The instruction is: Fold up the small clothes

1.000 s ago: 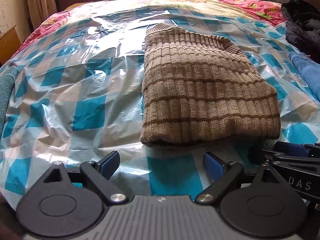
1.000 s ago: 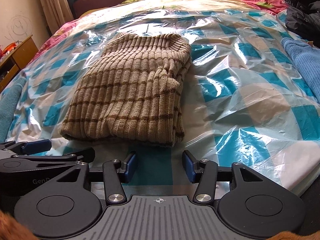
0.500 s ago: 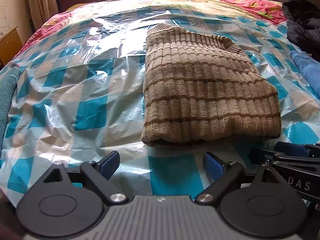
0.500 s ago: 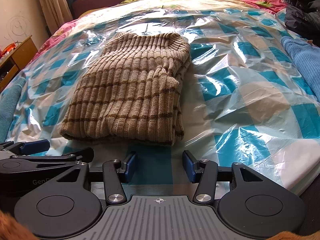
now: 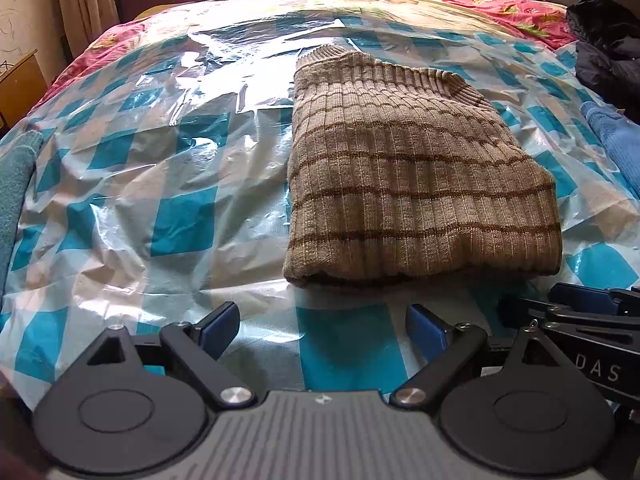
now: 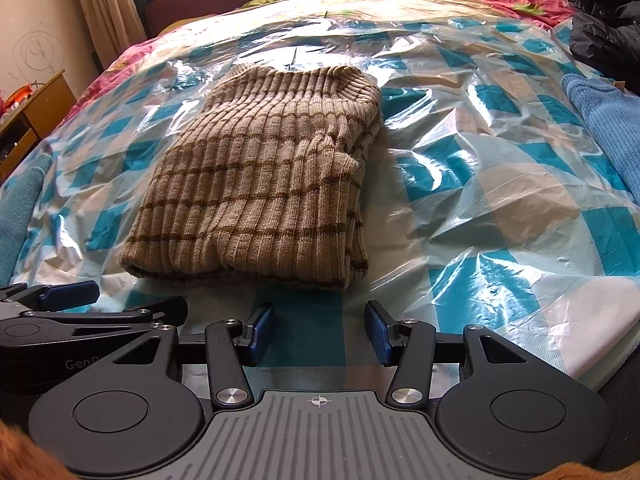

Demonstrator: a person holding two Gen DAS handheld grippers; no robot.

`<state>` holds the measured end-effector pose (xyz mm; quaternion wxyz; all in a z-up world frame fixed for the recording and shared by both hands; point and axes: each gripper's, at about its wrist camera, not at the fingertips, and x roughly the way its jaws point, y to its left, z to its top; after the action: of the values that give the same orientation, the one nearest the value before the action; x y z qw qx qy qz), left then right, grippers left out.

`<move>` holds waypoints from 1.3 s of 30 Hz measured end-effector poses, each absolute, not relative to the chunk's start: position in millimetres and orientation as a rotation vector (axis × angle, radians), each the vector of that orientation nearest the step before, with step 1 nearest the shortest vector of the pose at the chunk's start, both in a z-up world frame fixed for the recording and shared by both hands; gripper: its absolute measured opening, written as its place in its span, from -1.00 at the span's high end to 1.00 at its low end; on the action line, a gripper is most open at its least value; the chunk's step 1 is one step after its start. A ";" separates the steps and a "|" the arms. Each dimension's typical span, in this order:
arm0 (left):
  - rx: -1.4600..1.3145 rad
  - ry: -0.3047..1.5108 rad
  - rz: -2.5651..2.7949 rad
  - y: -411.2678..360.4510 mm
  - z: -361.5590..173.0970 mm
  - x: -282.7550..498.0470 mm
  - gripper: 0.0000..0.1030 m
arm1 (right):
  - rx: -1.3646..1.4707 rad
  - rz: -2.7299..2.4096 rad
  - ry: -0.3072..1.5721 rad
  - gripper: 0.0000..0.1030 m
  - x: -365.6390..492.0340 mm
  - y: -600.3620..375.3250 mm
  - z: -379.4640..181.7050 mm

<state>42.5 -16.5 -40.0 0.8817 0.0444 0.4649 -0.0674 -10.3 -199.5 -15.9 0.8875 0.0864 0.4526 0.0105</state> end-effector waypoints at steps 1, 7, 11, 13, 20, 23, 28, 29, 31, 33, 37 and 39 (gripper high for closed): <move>0.092 0.968 -0.140 -16.6 -39.9 42.4 -0.82 | 0.179 0.022 0.941 0.04 -10.4 -199.5 -15.9; 0.092 0.967 -0.138 -16.4 -40.5 41.8 -0.82 | 0.178 0.021 0.940 0.04 -10.6 -199.2 -15.6; 0.093 0.967 -0.137 -16.4 -40.5 41.5 -0.82 | 0.178 0.021 0.940 0.04 -10.8 -199.1 -15.6; 0.092 0.967 -0.138 -16.2 -40.5 41.5 -0.82 | 0.178 0.021 0.940 0.04 -10.8 -199.1 -15.6; 0.092 0.968 -0.139 -16.4 -40.2 41.9 -0.82 | 0.178 0.021 0.940 0.04 -10.8 -199.0 -15.6; 0.089 0.968 -0.137 -15.1 -40.9 40.7 -0.82 | 0.178 0.021 0.940 0.04 -10.9 -199.0 -15.7; 0.089 0.966 -0.134 -15.0 -40.9 39.9 -0.82 | 0.177 0.021 0.939 0.04 -11.0 -198.9 -15.6; 0.090 0.966 -0.135 -14.8 -41.0 39.6 -0.81 | 0.178 0.020 0.940 0.04 -10.9 -198.8 -15.7; 0.090 0.965 -0.135 -14.7 -40.9 39.2 -0.80 | 0.178 0.021 0.939 0.04 -11.0 -198.9 -15.6; 0.092 0.963 -0.134 -15.4 -40.2 38.9 -0.79 | 0.178 0.021 0.939 0.04 -11.0 -198.7 -15.7; 0.091 0.963 -0.134 -15.8 -39.9 39.0 -0.77 | 0.177 0.021 0.939 0.04 -11.2 -198.8 -15.6; 0.092 0.963 -0.134 -15.7 -39.9 39.0 -0.77 | 0.177 0.021 0.939 0.04 -11.3 -198.6 -15.6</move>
<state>39.0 -15.7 -39.9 0.8831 0.0441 0.4626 -0.0645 -11.3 -198.6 -15.6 0.8880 0.0850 0.4518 0.0099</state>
